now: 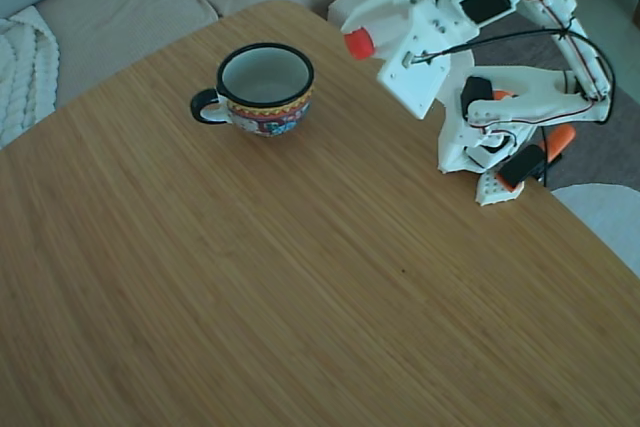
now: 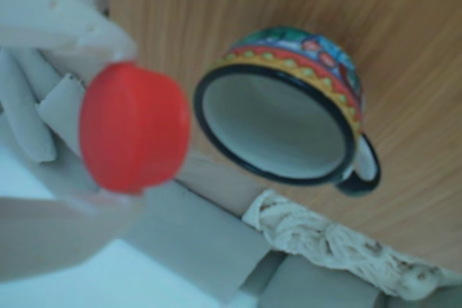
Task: Grasp a red cap and put it in the cup.
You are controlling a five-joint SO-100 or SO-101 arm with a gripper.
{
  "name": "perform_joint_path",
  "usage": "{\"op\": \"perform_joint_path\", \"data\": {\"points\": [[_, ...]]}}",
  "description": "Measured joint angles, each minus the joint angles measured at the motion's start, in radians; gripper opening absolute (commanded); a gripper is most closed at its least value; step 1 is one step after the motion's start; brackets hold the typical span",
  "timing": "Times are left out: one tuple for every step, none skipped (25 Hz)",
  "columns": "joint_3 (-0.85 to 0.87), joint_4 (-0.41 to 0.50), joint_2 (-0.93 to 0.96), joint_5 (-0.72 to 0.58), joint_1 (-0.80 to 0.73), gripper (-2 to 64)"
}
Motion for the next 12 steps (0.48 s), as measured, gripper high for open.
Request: {"op": "perform_joint_path", "data": {"points": [[0.0,-0.025,0.0,0.0,0.0,0.1],[0.0,-0.046,-0.012,0.0,0.0,0.1],[-0.002,-0.066,-0.037,0.0,0.0,0.1],[-0.002,-0.084,-0.072,0.0,0.0,0.1],[-0.002,-0.101,-0.115,0.0,0.0,0.1],[-0.015,-0.115,-0.167,0.0,0.0,0.1],[-0.034,-0.132,-0.219,0.0,0.0,0.1],[-0.052,-0.144,-0.259,0.0,0.002,0.1],[-0.078,-0.158,-0.302,0.0,0.002,0.1],[-0.103,-0.17,-0.345,0.0,0.0,0.1],[-0.126,-0.178,-0.383,0.0,0.0,0.1],[-0.15,-0.184,-0.422,0.0,0.0,0.1]]}}
